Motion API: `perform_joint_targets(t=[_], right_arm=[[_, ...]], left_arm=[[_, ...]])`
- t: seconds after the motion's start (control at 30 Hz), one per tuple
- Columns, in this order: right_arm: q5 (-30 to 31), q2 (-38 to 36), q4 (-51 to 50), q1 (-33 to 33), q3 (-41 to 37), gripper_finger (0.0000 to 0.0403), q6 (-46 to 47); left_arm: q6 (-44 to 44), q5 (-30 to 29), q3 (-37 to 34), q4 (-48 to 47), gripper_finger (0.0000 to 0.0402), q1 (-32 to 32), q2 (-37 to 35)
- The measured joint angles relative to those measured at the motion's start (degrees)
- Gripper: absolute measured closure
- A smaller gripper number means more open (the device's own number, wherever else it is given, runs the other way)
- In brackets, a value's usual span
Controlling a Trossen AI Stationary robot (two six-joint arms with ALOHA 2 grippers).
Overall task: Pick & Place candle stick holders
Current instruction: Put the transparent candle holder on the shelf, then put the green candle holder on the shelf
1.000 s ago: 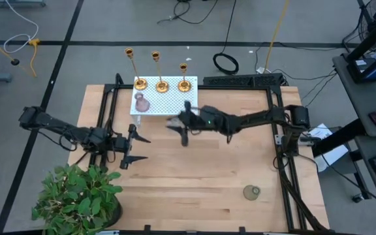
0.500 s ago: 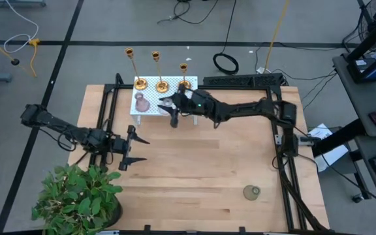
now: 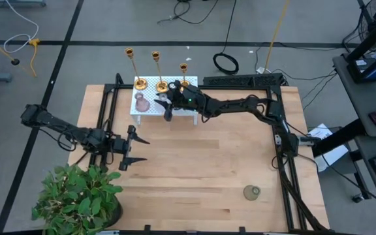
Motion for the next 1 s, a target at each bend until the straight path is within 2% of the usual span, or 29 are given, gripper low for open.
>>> perform_joint_targets(t=[0.2, 0.43, 0.6, 1.0], right_arm=[[0.1, 0.7, 0.4, -0.4, 0.2, 0.0281, -0.4], [0.1, 0.7, 0.4, -1.4, 0.2, 0.0205, -0.4], [0.0, 0.7, 0.4, -2.3, 0.2, 0.0166, -0.4], [-1.4, 0.1, 3.0, -2.2, 0.1, 0.0134, -0.9]], left_arm=[[0.0, 0.0, 0.0, -0.1, 0.0092, 0.0, 0.0], [0.0, 0.0, 0.0, -0.4, 0.0092, 0.0, 0.0], [-0.2, 0.0, 0.0, -0.4, 0.0092, 0.0, 0.0], [-0.4, 0.0, 0.0, -0.4, 0.0092, 0.0, 0.0]])
